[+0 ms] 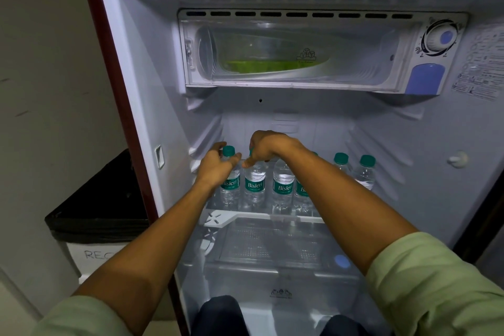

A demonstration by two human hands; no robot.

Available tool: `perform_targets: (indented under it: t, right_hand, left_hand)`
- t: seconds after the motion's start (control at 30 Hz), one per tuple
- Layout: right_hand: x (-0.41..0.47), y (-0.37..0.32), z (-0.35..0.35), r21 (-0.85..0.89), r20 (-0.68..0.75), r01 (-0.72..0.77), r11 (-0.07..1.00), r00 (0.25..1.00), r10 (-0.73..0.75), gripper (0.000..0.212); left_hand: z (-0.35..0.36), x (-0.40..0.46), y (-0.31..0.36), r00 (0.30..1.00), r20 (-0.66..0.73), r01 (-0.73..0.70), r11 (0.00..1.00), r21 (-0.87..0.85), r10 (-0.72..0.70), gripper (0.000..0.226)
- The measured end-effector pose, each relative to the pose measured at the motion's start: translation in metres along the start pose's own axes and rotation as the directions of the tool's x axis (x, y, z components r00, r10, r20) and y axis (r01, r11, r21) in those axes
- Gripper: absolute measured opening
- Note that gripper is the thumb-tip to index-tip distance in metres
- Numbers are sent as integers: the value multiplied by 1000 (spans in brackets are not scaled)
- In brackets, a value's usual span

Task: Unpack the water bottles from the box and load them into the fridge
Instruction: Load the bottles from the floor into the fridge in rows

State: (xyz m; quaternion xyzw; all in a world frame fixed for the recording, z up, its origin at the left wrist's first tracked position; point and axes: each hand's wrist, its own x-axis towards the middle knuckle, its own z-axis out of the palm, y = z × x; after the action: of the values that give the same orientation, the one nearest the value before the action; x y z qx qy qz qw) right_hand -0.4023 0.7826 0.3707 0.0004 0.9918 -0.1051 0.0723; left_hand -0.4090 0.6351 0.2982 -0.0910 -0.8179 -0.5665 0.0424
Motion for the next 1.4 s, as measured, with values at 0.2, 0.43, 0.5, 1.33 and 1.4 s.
perform_targets:
  t: [0.2,0.43,0.5,1.33,1.4]
  right_hand:
    - [-15,-8,-5,45,-306,74,996,950,-57,55]
    - [-42,-13,14,173,-646,482,859,714,-271,15]
    - [-47,-14,21,176,-657,549,817,684,-318,14]
    - [-96,-93,154,377,-715,846,377,525,-461,40]
    - [-99,-100,162,357,-708,869,343,492,-507,38]
  left_hand:
    - [4,-17,3,968,-150,-184,976,119,201,60]
    - [-6,-58,-11,903,-93,-398,897,192,421,62]
    - [-13,-74,-18,892,-49,-431,879,204,449,57]
    - [-100,-202,-99,947,-147,-253,947,199,284,22]
    - [-105,-208,-105,954,-170,-209,956,208,246,23]
